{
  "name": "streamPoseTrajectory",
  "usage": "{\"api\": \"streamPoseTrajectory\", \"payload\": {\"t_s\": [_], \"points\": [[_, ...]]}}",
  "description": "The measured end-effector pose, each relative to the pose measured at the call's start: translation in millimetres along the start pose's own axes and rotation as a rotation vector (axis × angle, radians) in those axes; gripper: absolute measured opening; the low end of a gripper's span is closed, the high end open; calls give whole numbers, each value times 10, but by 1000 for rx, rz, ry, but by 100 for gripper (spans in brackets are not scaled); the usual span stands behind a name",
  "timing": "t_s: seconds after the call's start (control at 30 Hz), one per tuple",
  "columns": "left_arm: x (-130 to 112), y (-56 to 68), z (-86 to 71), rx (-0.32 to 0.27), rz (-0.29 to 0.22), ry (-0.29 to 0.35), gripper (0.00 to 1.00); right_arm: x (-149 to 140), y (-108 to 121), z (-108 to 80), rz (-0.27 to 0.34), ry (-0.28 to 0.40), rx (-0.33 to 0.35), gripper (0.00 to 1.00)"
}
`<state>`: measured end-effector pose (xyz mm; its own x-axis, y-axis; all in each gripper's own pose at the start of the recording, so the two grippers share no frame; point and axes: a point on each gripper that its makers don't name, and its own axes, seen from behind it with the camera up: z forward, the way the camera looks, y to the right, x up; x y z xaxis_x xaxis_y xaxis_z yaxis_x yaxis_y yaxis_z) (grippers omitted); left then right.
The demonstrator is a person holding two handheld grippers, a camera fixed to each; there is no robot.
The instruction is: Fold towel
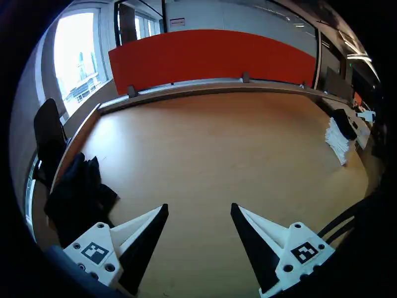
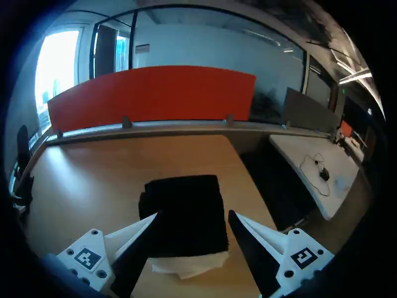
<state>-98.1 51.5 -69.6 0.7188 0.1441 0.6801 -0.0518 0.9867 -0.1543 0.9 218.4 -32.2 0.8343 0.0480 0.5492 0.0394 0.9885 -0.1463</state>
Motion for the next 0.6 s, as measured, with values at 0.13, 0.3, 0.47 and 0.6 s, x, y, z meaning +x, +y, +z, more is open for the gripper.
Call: {"api": "streamPoseTrajectory", "payload": {"t_s": [0.13, 0.3, 0.47, 0.6], "points": [[30, -5, -2, 2, -2, 5, 93, 177, -46, -23, 1, 89, -5, 100], [68, -11, -4, 4, -8, 13, 94, 375, -79, -71, -3, 194, -23, 100], [110, -38, -10, 10, -15, 25, 93, 518, -81, -101, -4, 269, -49, 100], [154, -86, -19, 20, -18, 39, 93, 602, -117, -123, 2, 298, -49, 100]]}}
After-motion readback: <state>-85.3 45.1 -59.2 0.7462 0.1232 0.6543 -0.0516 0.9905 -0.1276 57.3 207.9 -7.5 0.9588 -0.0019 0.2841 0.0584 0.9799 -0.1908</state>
